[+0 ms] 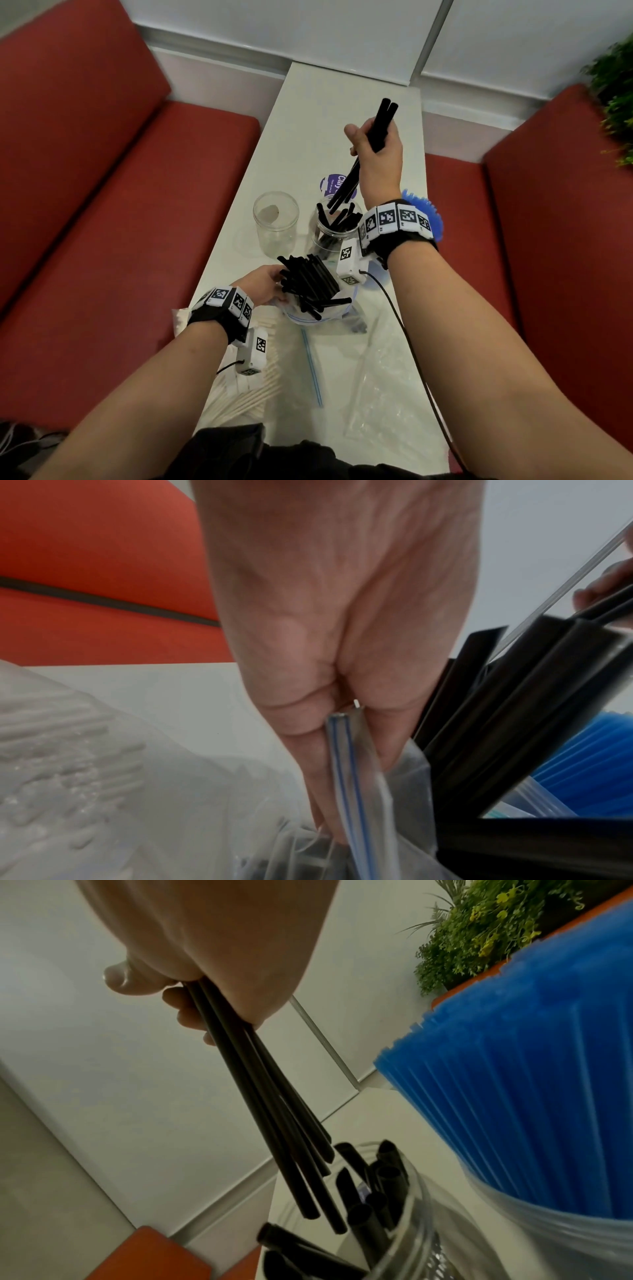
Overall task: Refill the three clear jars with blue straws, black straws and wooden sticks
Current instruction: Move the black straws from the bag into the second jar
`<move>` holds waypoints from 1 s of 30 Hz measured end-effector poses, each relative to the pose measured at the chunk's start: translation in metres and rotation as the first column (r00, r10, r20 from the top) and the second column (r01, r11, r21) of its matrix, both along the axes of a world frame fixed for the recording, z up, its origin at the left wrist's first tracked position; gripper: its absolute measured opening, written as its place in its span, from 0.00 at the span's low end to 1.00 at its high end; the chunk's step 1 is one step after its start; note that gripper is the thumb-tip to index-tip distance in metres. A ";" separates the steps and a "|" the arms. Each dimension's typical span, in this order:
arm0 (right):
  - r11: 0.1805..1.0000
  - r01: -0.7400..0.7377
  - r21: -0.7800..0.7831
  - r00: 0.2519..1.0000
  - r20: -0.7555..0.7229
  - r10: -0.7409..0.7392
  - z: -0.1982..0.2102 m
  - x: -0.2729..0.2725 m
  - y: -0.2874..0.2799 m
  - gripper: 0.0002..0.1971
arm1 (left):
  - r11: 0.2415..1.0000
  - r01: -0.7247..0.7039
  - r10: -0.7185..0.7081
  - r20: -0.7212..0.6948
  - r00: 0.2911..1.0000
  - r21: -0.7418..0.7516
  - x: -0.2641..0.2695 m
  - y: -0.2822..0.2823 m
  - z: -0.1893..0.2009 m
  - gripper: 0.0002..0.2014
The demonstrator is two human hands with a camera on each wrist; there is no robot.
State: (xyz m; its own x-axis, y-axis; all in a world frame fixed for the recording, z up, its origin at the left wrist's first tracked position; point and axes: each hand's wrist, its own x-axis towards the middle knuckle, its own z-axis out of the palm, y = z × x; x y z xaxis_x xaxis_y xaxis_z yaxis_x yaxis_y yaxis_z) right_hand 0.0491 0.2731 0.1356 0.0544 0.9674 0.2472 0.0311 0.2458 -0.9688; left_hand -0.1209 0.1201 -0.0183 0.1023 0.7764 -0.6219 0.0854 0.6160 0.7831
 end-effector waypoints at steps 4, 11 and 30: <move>0.999 -0.003 -0.044 1.000 0.012 0.004 -0.019 -0.001 0.006 0.12 | 1.000 -0.006 0.007 0.034 0.999 -0.011 -0.003 0.002 -0.007 0.22; 0.980 -0.097 -0.175 0.987 0.110 0.117 -0.055 0.009 -0.005 0.11 | 0.999 0.018 -0.017 0.008 1.000 -0.035 -0.009 0.005 -0.018 0.24; 0.958 -0.201 -0.204 0.959 0.158 0.235 -0.085 0.059 -0.101 0.16 | 0.997 0.077 -0.075 -0.097 0.992 0.010 -0.002 -0.001 -0.012 0.24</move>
